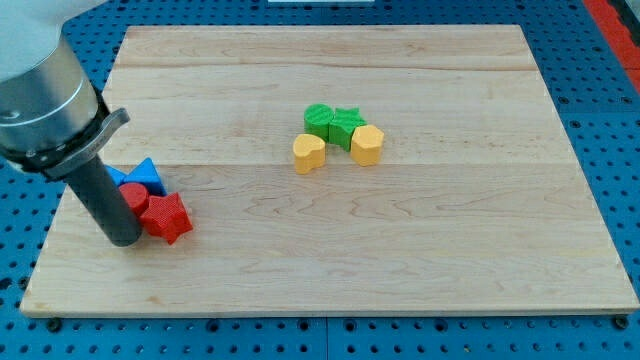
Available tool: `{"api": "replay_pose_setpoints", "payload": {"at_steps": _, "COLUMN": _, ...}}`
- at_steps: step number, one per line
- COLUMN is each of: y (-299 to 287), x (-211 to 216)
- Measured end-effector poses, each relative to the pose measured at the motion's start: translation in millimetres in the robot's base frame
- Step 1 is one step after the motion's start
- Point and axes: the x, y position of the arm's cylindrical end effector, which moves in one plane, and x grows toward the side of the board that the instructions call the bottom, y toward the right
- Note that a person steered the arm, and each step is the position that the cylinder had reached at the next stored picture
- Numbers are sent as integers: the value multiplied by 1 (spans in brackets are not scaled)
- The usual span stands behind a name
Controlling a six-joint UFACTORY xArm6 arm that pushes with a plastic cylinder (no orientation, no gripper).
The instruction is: Nudge blue triangle a bit left
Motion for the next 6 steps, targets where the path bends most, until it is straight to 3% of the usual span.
{"api": "replay_pose_setpoints", "payload": {"at_steps": 2, "y": 76, "x": -71}}
{"api": "replay_pose_setpoints", "payload": {"at_steps": 3, "y": 84, "x": -81}}
{"api": "replay_pose_setpoints", "payload": {"at_steps": 6, "y": 47, "x": -89}}
